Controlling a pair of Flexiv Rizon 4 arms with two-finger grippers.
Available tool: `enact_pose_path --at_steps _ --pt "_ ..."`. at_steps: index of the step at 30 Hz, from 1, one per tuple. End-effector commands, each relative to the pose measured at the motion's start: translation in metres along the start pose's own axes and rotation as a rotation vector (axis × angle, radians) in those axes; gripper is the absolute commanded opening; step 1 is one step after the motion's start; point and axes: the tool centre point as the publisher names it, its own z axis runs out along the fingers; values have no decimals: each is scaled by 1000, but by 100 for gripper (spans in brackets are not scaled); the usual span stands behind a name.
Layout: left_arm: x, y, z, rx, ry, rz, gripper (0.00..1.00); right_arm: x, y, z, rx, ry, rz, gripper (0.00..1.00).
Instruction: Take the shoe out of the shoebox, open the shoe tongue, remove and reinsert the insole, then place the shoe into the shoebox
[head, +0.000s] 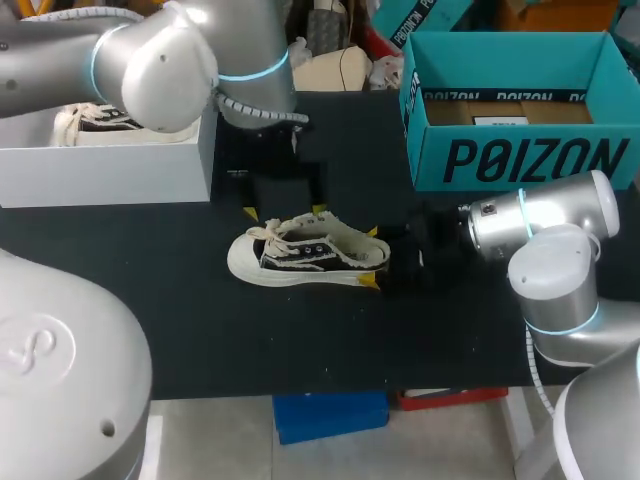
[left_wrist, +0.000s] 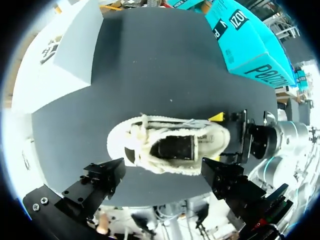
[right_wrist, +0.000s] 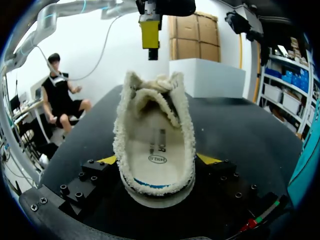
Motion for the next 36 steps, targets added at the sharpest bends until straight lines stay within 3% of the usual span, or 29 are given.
enact_pose_path --at_steps 1,6,13,26,36 --pt "24 -6 8 19 -294 -45 100 -1 -2 3 2 -2 1 0" --pt "38 -6 15 49 -338 32 100 -1 -2 3 2 -2 1 0" --pt "48 -7 28 29 -420 49 100 -1 -2 3 2 -2 1 0" --pt "46 -5 51 -17 -585 64 100 -1 -2 3 2 -2 1 0" --pt "32 -2 63 -44 -687 68 100 -1 -2 3 2 -2 1 0"
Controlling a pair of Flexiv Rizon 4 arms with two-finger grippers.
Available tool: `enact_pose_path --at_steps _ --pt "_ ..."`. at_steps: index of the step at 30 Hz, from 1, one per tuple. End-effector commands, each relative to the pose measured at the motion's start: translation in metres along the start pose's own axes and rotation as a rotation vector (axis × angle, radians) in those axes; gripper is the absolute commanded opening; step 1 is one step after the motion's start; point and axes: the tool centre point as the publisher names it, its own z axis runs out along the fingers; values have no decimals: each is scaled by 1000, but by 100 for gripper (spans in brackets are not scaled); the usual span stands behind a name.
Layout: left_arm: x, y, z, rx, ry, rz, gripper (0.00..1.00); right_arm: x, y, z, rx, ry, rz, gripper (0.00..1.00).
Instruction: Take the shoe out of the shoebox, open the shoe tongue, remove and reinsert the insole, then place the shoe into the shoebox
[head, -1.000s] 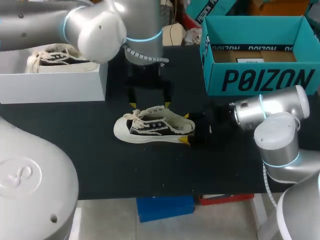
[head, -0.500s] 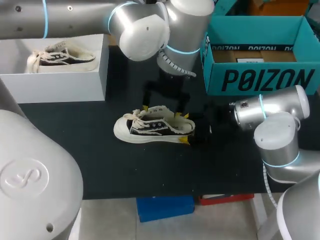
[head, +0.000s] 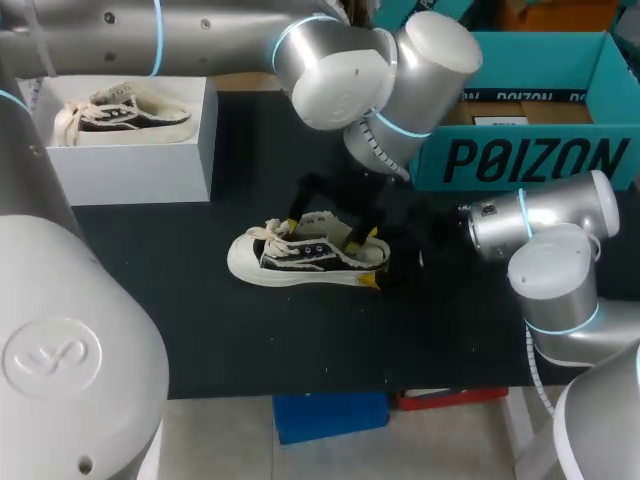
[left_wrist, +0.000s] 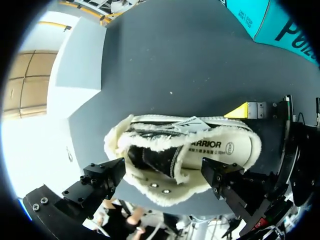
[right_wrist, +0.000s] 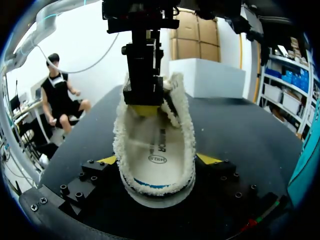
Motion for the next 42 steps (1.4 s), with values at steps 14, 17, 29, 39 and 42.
enact_pose_path --at_steps 14,17,29,39,42 --pt "-6 -1 16 -9 -183 20 25 -1 -2 3 2 -2 1 0" --pt "-6 -1 17 -3 -191 16 5 -1 -2 3 2 -2 1 0" --pt "-13 -3 6 36 -130 21 0 -1 -2 3 2 -2 1 0" --pt "-29 1 -3 80 -49 -8 0 -1 -2 3 2 -2 1 0" --pt "-39 4 -3 95 -29 -36 0 -1 -2 3 2 -2 1 0"
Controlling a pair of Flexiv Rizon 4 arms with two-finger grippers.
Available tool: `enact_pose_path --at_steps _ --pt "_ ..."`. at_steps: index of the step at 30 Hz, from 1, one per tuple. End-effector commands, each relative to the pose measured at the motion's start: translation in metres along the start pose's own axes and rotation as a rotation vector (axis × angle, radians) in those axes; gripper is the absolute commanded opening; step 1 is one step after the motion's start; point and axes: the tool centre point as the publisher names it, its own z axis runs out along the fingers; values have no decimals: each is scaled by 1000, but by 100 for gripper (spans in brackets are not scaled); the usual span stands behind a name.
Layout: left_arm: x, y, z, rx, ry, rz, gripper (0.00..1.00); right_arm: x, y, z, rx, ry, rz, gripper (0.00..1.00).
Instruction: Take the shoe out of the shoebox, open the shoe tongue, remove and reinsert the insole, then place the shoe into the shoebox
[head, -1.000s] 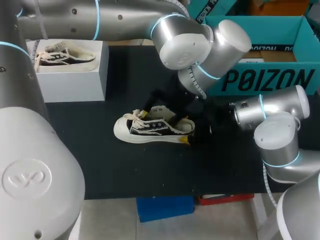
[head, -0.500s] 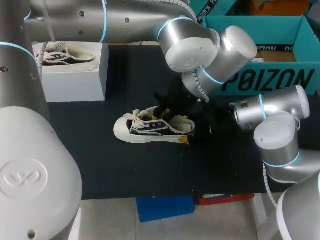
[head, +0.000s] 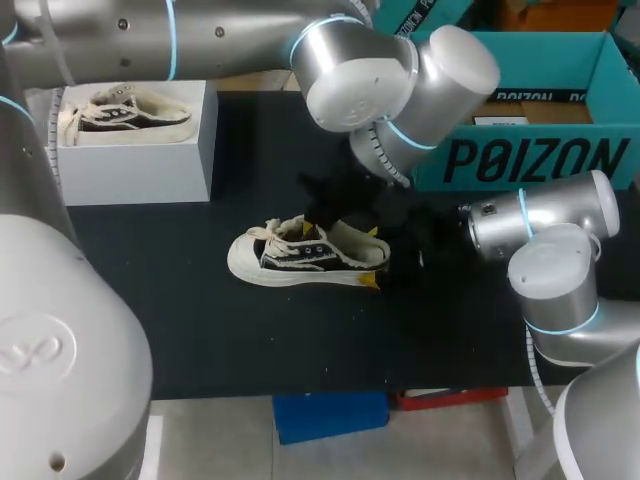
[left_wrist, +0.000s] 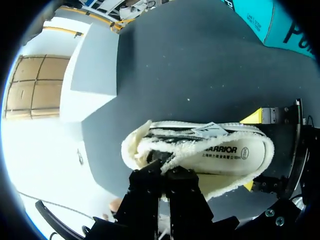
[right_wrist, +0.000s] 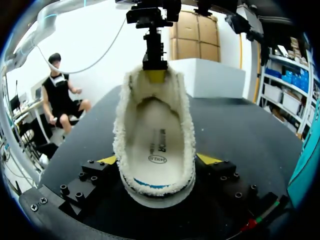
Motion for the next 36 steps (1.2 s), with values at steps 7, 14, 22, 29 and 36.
enact_pose_path --at_steps 7,14,22,29,36 --pt "-39 17 9 47 65 -79 0 -1 -2 3 2 -2 1 0" --pt "-56 24 20 38 83 -132 0 -1 -2 3 2 -2 1 0" --pt "-72 23 32 31 99 -189 0 -1 -2 3 2 -2 1 0" --pt "-73 25 46 3 92 -190 64 -1 -2 3 2 -2 1 0" --pt "-87 26 51 1 100 -223 100 -1 -2 3 2 -2 1 0"
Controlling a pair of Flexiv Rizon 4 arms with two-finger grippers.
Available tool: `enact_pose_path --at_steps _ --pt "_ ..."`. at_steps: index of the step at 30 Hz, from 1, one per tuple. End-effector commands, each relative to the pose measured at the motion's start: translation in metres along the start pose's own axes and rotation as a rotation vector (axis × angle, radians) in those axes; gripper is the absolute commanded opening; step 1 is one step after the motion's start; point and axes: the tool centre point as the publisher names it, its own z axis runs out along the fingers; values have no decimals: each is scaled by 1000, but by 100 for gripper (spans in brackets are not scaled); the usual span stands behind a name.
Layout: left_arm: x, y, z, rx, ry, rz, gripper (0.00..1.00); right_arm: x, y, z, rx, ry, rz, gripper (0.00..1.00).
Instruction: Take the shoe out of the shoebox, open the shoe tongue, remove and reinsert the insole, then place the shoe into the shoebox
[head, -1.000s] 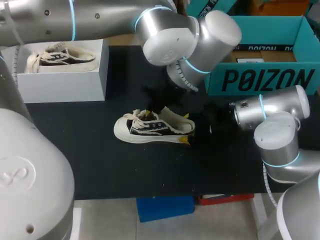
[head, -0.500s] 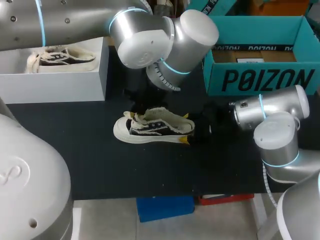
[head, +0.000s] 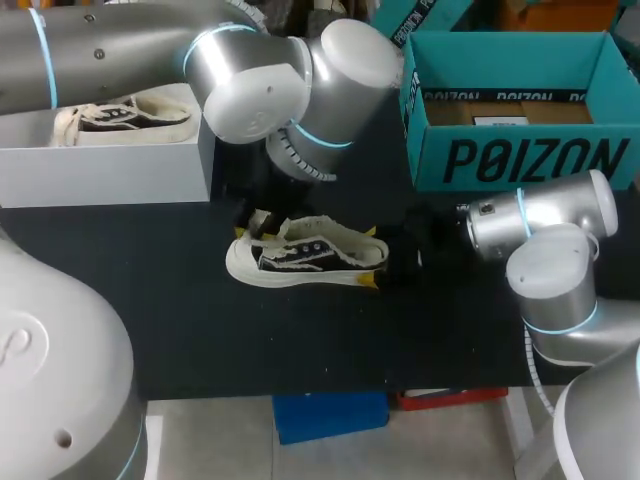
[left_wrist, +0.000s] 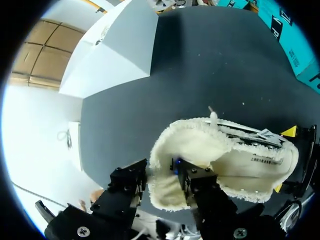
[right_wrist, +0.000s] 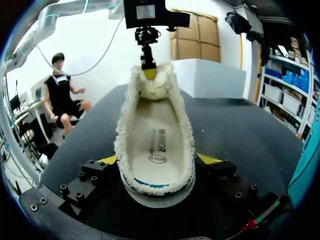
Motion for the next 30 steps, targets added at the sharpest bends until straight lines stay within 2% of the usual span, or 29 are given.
enact_pose_path --at_steps 1,13,19,25,30 --pt "-13 0 4 6 23 -12 100 0 -3 1 2 -2 2 0" --pt "-26 2 30 -31 11 -38 100 0 -3 1 2 -2 2 0" --pt "-21 -1 43 -35 -4 -31 100 0 -3 1 2 -2 2 0" --pt "-17 -2 44 -19 -21 -21 100 0 -3 1 2 -2 2 0" --pt "-22 -1 33 22 34 30 100 0 -3 1 2 -2 2 0"
